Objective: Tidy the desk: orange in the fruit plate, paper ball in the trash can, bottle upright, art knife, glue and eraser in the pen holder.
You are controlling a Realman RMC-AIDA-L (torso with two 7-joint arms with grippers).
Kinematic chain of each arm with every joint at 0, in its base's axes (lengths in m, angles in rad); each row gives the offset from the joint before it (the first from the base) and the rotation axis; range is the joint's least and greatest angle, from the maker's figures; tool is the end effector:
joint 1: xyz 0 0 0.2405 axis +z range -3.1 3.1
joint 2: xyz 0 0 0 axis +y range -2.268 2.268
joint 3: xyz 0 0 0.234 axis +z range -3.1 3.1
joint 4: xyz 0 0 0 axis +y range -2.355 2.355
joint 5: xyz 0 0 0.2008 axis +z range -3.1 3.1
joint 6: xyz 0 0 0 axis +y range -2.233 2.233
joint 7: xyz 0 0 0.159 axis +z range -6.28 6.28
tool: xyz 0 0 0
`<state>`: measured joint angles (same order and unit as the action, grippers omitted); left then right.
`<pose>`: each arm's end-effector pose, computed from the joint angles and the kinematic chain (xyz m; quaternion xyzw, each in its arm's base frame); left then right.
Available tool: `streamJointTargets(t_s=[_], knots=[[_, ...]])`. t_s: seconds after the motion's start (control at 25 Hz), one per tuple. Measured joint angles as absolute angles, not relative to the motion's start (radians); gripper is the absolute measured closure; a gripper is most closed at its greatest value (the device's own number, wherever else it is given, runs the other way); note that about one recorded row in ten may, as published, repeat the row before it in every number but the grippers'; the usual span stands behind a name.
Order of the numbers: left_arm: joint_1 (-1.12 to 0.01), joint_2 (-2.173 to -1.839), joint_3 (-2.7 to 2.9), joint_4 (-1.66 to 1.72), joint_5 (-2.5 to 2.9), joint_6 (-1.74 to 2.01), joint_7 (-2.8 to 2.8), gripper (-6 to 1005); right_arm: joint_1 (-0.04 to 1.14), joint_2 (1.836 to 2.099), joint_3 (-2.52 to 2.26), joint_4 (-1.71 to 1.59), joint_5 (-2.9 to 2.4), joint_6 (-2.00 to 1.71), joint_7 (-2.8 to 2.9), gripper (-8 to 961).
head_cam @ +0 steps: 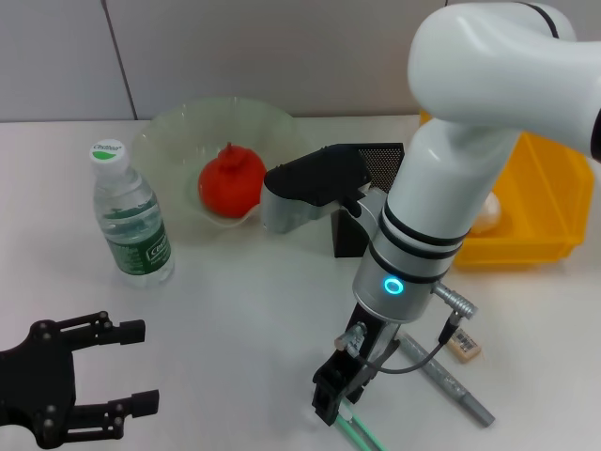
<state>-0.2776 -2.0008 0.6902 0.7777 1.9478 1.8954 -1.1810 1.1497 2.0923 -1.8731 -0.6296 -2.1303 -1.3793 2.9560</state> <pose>-0.2756 0.2344 0.0472 -0.9518 -0.1350 -0.2558 0.1018 0.1123 0.3156 -0.1208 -0.8665 0.4104 -0.2825 0.0318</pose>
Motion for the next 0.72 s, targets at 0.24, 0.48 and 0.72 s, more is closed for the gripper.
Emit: streamJointTargets(t_s=[0.24,0.48,0.72], knots=[[-0.278,-2.006,0.690,0.778,1.947,1.896,-1.181,210,1.141,2.092,-1.873,-0.629,-2.130,-1.372,2.956,544],[-0.285,-2.009,0.690,0.778,1.947,1.896,-1.181,210,1.132,2.092,-1.882,-0.630,-2.130,-1.370,2.956,543],[-0.287,-2.010,0.690,0.778,1.946,1.896,-1.181,210,1.128,2.092,-1.883,-0.636,-2.120,-1.368,2.956,544]])
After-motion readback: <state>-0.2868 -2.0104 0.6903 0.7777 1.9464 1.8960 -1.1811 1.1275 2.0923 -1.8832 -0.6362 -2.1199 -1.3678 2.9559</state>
